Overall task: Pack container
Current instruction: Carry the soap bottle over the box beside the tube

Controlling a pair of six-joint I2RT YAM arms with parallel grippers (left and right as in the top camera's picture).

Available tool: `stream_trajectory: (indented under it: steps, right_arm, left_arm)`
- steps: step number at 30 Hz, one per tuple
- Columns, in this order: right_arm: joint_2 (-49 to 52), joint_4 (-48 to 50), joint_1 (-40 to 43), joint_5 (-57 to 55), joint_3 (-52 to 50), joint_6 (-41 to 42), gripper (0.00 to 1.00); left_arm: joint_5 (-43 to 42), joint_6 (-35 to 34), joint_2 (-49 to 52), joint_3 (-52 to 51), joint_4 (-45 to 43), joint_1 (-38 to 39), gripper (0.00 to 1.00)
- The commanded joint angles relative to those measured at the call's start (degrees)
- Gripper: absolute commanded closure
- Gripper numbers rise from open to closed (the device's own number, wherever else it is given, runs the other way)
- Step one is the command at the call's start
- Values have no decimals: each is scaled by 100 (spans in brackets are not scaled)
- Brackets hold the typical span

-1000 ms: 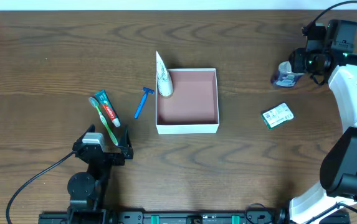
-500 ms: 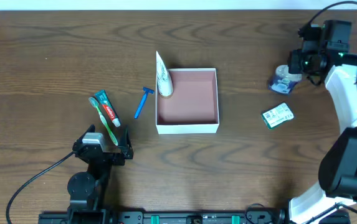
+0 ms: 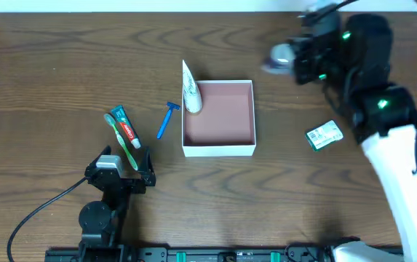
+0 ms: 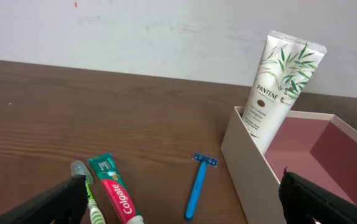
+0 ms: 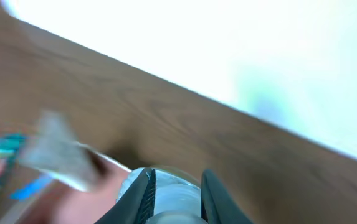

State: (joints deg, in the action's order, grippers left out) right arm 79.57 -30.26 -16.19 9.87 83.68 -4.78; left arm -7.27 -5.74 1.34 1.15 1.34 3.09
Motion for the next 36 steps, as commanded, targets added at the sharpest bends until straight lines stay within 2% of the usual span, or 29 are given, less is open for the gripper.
stream_trajectory:
  steps: [1, 11, 26, 36]
  right_arm:
    - [94, 168, -533, -157, 111, 313, 99]
    - [955, 431, -1320, -605, 111, 754, 99]
    - [1683, 435, -1390, -599, 109, 1375, 99]
    - [2201, 693, -1539, -601, 109, 1344, 99]
  left_arm:
    - [-68, 37, 2, -92, 205, -17, 2]
    - [-68, 37, 2, -92, 205, -17, 2]
    - [-68, 37, 2, -92, 208, -17, 2]
    - [-68, 37, 2, -92, 205, -17, 2]
